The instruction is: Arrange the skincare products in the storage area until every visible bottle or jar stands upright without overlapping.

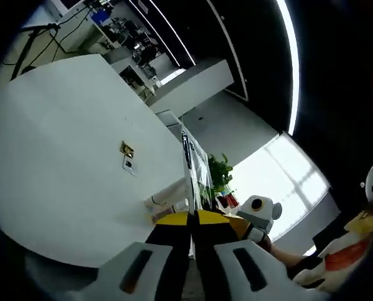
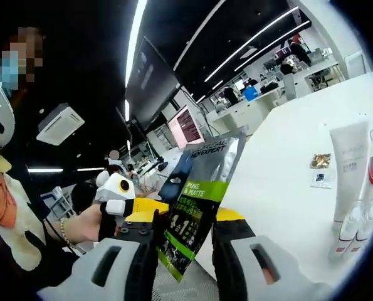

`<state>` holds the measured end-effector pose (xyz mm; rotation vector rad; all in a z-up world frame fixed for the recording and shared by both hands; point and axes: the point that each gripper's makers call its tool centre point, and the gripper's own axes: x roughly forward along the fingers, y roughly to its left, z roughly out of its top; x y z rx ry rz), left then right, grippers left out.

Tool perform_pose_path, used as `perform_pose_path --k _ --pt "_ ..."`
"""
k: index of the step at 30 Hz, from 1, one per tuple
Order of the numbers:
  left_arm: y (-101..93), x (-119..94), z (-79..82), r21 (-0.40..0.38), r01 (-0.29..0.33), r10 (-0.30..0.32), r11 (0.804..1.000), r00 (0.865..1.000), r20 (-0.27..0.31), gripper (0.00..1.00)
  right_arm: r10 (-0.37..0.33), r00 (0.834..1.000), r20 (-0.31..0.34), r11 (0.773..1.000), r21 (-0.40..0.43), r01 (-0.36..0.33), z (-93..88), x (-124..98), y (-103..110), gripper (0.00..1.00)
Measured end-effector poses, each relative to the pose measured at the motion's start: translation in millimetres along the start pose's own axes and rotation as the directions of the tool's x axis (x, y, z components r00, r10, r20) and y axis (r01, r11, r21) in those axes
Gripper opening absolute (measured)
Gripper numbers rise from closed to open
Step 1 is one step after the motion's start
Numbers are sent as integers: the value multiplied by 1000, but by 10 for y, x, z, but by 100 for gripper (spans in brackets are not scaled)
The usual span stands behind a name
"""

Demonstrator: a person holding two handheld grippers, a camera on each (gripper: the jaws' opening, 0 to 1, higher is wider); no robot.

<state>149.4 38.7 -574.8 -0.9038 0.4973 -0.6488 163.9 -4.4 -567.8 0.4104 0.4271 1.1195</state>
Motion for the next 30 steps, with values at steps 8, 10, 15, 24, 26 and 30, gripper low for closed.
perform_pose_path --k 8,10,15,24,26,30 --pt "-10 114 6 -36 18 -18 999 1000 3 0 -10 999 -33 999 -33 8 -66 -76 6 60" --pt "-2 140 6 -44 19 -19 999 1000 5 0 -21 999 -42 999 -38 19 -91 -101 -12 65" --pt "30 201 7 -57 14 -14 998 1000 9 0 -60 996 -69 996 -67 55 -166 -191 -68 73" --pt "160 282 -48 -74 -18 18 997 1000 -10 0 -131 989 -73 988 -98 124 -181 -380 -212 82" --pt "185 311 -61 -80 -24 23 996 1000 -12 0 -145 987 -68 986 -94 138 -187 -429 -242 83" --pt "257 396 -105 -96 -43 40 994 999 -24 0 -191 979 -72 977 -106 183 -214 -551 -348 88"
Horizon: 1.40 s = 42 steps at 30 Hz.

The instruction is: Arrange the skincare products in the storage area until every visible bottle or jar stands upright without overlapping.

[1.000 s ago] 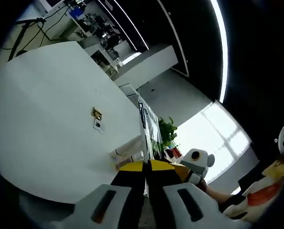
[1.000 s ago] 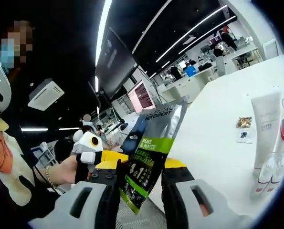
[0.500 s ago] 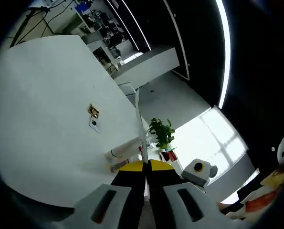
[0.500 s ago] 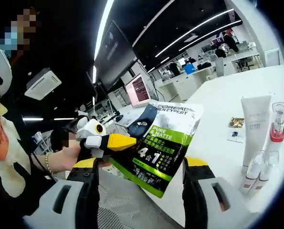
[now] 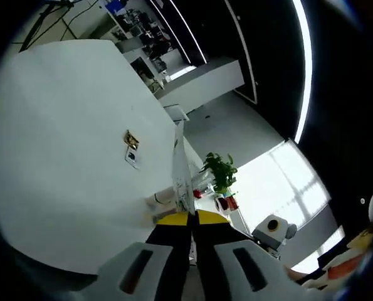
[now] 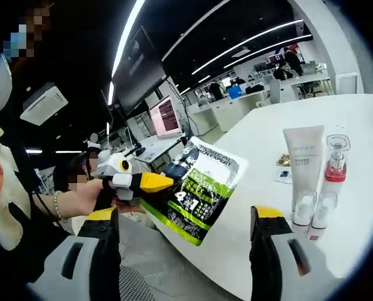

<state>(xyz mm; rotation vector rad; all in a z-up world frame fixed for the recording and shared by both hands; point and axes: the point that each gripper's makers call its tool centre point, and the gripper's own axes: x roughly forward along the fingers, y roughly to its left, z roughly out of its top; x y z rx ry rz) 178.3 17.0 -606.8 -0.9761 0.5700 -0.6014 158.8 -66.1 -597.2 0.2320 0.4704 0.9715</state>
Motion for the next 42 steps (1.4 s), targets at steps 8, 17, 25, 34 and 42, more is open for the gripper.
perform_pose_path --k 8,17,25,34,42 --pt "98 238 -102 -1 -32 32 999 999 -42 0 -88 996 27 996 16 88 -10 -197 -244 98" --pt "238 438 -163 -5 -63 62 998 996 -70 0 -177 983 39 984 18 176 -22 -372 -474 100" --pt "427 622 -287 -27 -103 100 994 990 -96 0 -241 970 31 971 13 241 -64 -521 -677 100" --pt "654 787 -390 -2 -151 150 988 982 -113 0 -297 955 1 955 -10 297 -165 -651 -818 100" --pt "807 873 -487 27 -208 209 978 968 -142 0 -302 953 -8 953 -11 301 -229 -656 -817 100"
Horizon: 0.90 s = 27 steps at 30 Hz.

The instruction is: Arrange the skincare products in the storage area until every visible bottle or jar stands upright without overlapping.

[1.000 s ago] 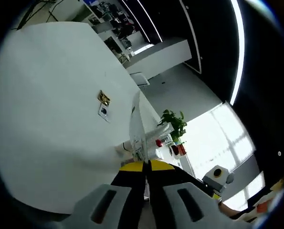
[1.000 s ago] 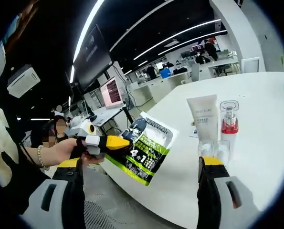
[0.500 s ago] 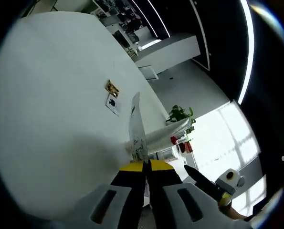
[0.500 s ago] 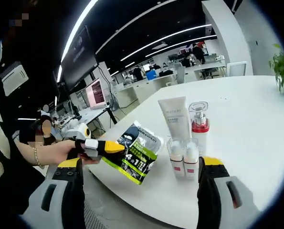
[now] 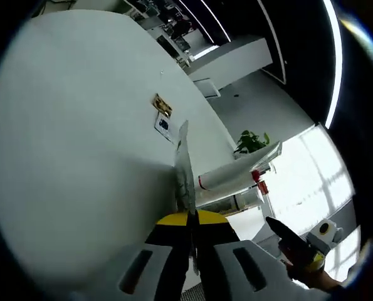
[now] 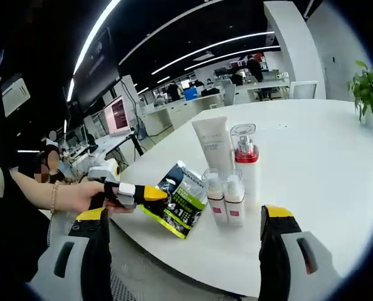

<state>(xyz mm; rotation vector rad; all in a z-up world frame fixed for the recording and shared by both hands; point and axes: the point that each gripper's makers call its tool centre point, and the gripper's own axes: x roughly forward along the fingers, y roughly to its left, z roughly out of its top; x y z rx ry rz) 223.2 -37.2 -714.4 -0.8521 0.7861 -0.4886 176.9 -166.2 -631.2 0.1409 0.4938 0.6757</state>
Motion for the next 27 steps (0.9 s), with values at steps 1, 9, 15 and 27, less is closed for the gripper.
perform_pose_path --k 1,9,15,27 --pt "47 14 0 16 -25 25 1000 1000 -3 0 1 1000 3 1000 1 -1 6 3 2 100" --pt "220 85 -63 178 -112 124 978 991 -57 2 17 1000 -2 1000 -2 -17 -21 21 30 100" --pt "377 87 -43 286 -153 178 946 982 -63 6 27 1000 -4 1000 -5 -27 -28 27 40 100" --pt "531 104 18 552 -204 288 809 955 -70 14 35 999 -5 999 5 -35 -26 24 52 100"
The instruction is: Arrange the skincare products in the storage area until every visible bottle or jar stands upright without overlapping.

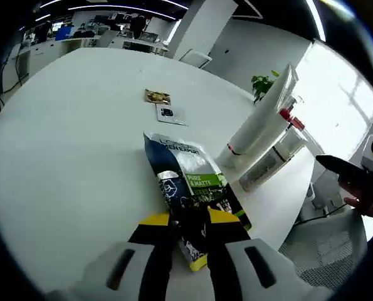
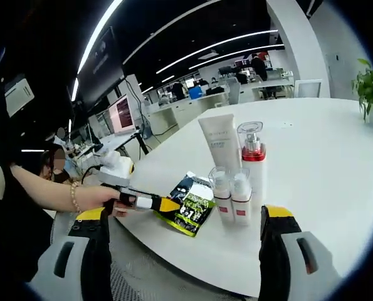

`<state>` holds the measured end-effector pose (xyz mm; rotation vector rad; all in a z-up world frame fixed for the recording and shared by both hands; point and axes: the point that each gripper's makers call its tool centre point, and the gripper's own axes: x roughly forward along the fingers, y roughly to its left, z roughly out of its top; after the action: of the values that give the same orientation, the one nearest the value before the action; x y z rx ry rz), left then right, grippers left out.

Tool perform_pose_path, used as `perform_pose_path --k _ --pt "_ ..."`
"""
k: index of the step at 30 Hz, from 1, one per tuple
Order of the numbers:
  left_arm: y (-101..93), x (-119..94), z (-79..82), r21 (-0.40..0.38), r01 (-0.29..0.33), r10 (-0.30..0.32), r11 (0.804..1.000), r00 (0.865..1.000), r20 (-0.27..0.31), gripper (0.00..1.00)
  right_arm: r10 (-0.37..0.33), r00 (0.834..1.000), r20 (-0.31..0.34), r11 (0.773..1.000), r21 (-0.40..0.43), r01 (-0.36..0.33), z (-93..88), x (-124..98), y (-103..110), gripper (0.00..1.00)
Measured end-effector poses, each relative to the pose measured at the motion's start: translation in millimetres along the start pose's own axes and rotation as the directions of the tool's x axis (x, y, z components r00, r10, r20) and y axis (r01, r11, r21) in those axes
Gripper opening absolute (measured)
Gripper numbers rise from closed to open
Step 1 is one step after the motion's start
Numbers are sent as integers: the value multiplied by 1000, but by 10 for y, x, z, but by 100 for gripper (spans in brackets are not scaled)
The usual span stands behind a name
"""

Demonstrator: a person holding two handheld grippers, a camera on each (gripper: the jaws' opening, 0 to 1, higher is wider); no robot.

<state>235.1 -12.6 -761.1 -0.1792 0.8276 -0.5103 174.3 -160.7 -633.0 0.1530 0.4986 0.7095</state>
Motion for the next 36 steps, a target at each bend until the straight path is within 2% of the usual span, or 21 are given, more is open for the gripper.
perform_pose_path --k 2,3,10,17,29,36 --pt "-38 1 13 38 -1 1 999 1000 7 14 -1 1000 1 1000 1 1 3 -3 3 100" --pt "-72 -2 5 34 2 -2 999 1000 2 15 -2 1000 2 1000 2 2 6 -4 3 100" --pt "-19 0 5 166 -35 40 986 999 -25 19 -1 1000 -2 1000 2 1 1 1 13 100" --pt "-20 0 12 235 -38 49 971 998 -40 20 -4 1000 -5 1000 1 4 -6 -1 9 100" --pt "-52 -54 94 281 -34 45 959 999 -30 29 -7 1000 -10 1000 -4 7 -16 3 12 100" --pt "-43 -184 136 252 -34 38 967 999 -11 35 -10 1000 -19 1000 -11 10 -39 9 34 100"
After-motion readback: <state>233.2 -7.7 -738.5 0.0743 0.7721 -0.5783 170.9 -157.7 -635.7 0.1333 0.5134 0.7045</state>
